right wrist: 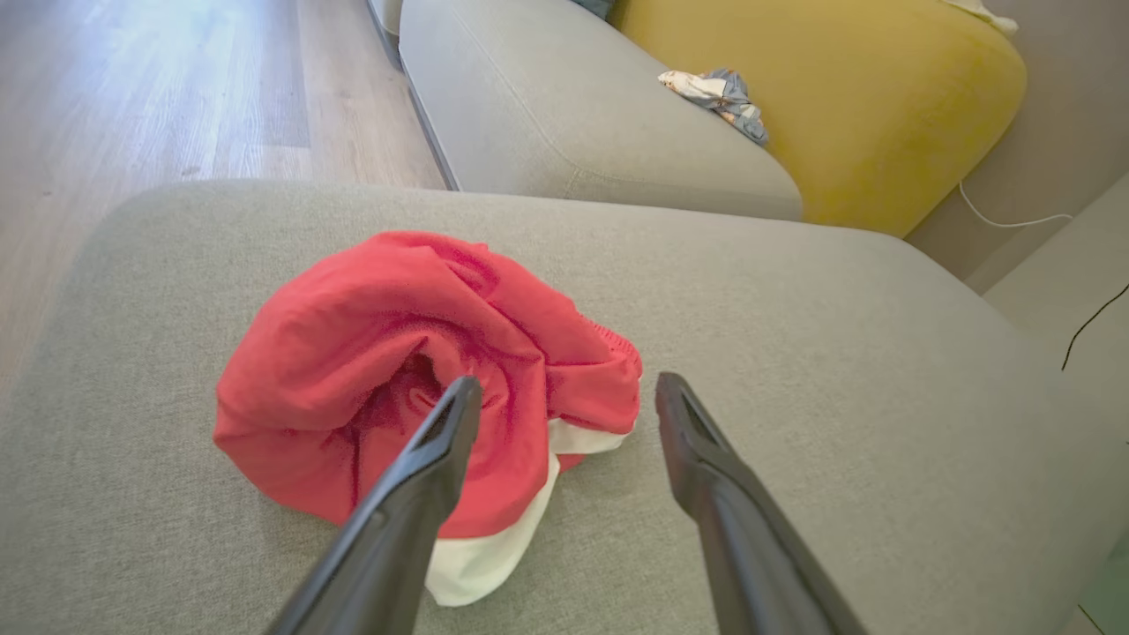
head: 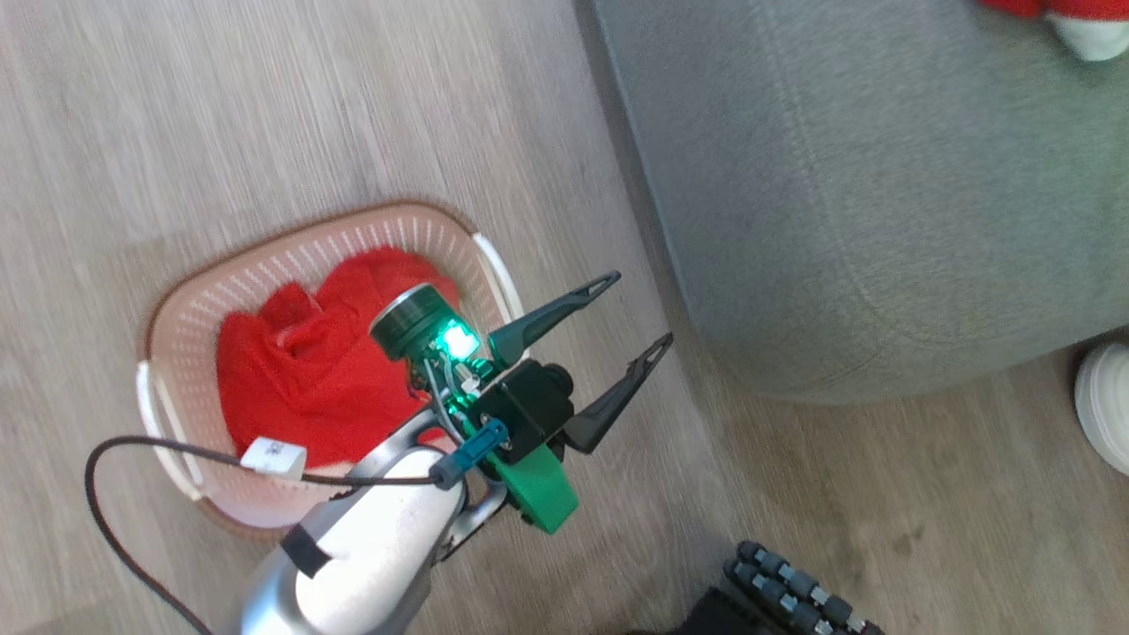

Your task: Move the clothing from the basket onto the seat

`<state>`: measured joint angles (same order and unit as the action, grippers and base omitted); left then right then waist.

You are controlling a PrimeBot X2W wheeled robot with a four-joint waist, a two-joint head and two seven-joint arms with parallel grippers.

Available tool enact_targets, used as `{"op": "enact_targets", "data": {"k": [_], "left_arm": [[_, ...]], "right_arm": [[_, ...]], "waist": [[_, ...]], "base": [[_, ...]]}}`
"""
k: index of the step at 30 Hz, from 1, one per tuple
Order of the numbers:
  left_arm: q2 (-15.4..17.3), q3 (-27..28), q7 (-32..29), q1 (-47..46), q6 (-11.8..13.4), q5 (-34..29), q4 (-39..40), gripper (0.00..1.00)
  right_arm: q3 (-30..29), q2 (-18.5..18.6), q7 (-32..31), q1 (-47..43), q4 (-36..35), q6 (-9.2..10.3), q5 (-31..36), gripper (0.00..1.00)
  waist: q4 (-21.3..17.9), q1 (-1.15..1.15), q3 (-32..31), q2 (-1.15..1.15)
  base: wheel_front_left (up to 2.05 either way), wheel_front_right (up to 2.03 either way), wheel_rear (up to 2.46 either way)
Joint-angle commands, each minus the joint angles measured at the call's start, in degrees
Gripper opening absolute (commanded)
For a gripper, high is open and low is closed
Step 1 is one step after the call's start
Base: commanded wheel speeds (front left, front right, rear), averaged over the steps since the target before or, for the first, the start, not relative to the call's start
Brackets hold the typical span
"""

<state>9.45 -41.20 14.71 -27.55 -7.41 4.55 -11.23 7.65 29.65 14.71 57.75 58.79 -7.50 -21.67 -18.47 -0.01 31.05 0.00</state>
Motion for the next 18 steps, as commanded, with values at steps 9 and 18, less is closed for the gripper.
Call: {"op": "enact_targets", "data": {"k": [9,18], "left_arm": [[-2.81,4.53,0.29,3.01,-0.06,0.07,3.10,1.00],[-4.67,9.92,0.29,9.69,-0.04,-0.09,5.92,1.00]], "right_arm": [[0.96,5.01,0.29,-7.13,-10.59,0.01,-1.20,1.00],[-3.87,4.35,0.29,-18.51,-25.90,0.01,-1.50,1.00]], "waist": [[0.24,0.01,-11.32,0.00],[2.06,0.01,-20.20,0.00]], "base": [[0.00,0.00,0.00],[0.00,0.00,0.00]]}}
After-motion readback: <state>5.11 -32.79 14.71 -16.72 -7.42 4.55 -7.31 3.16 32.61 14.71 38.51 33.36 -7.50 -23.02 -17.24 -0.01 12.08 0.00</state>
